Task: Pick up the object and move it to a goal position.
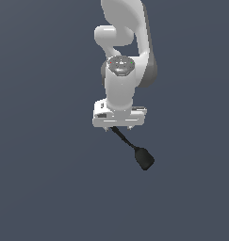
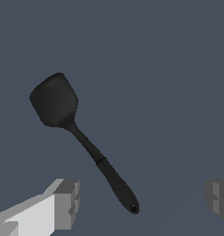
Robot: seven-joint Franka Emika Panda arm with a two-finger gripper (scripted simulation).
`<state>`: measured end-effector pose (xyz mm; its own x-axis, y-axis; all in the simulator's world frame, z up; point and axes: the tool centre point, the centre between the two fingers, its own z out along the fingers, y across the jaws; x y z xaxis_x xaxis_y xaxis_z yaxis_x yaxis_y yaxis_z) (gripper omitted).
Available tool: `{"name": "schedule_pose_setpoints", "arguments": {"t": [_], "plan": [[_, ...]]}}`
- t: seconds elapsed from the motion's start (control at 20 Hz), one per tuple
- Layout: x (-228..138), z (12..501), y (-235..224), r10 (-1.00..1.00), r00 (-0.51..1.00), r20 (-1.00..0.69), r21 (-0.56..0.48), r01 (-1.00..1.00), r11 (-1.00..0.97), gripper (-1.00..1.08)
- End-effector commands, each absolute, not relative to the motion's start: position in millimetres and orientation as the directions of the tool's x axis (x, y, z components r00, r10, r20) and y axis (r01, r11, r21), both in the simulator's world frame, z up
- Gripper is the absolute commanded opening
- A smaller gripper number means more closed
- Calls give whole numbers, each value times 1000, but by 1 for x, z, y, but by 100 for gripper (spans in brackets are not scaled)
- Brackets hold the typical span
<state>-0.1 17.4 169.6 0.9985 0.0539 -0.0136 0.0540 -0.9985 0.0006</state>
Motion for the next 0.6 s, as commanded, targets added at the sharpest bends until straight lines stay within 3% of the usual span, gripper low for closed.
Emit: {"name": "schedule_pose_setpoints", "arguments": {"t": [0.0,0.55], "plan": [[0,170,17,54,998,-14,1,54,-999,100],[5,168,-3,-20,1000,-6,-10,-20,-1000,100]]}}
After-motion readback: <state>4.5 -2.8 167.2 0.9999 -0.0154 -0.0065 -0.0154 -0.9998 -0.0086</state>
